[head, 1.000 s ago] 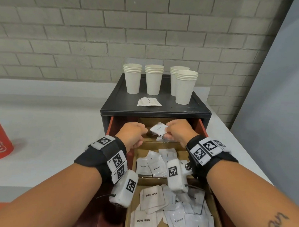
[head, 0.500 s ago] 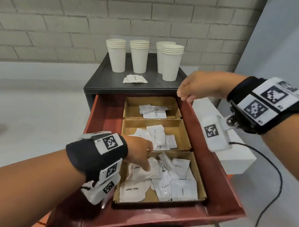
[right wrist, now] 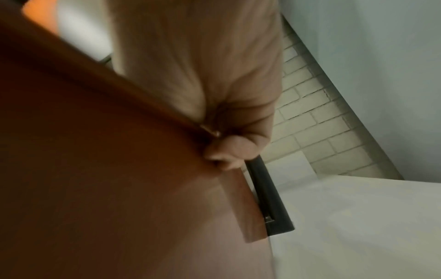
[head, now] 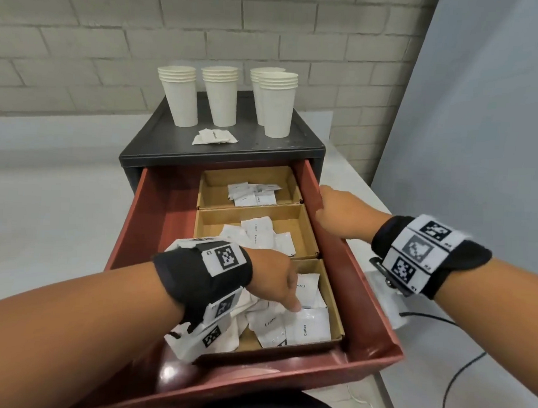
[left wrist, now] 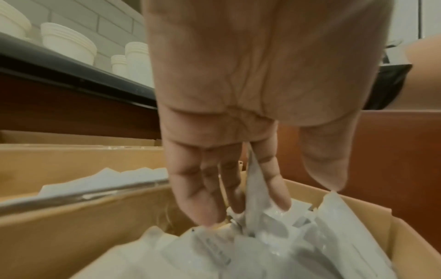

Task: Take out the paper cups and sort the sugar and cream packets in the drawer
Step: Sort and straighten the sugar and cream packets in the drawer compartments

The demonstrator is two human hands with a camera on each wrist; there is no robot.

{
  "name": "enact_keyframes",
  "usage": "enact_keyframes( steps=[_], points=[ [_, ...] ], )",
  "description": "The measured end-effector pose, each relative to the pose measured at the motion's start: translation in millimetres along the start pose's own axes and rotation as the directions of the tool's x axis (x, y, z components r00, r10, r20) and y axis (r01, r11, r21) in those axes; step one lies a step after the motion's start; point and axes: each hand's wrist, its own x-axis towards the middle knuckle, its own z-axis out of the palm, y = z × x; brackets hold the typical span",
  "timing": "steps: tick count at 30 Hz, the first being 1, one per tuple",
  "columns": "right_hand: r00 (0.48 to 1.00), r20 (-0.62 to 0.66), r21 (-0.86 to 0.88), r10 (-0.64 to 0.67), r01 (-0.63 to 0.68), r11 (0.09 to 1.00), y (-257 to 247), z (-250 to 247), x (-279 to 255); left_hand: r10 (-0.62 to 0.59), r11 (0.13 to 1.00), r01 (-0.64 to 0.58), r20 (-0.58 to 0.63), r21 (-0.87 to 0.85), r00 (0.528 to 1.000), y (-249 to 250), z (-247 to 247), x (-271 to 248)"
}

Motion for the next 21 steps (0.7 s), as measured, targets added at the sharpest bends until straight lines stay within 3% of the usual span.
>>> enact_keyframes(
  steps=[6, 14, 21],
  points=[
    [0.994, -0.106, 0.088, 0.005, 0.005, 0.996, 5.4, 13.3, 1.2, 0.020, 0.987, -0.043, -0.149, -0.152, 0.989, 3.9, -0.1, 12.2],
    [0.993, -0.118, 0.145, -0.003, 0.020, 0.989, 9.1, 16.1, 2.4, -0.015, 0.992, -0.002, 0.128, 0.126, 0.992, 16.1, 14.2, 22.0],
    [0.991, -0.130, 0.141, -0.016, 0.034, 0.989, 10.6, 17.3, 3.7, -0.025, 0.998, 0.017, 0.128, 0.063, 0.992, 18.8, 12.0, 27.7]
  ],
)
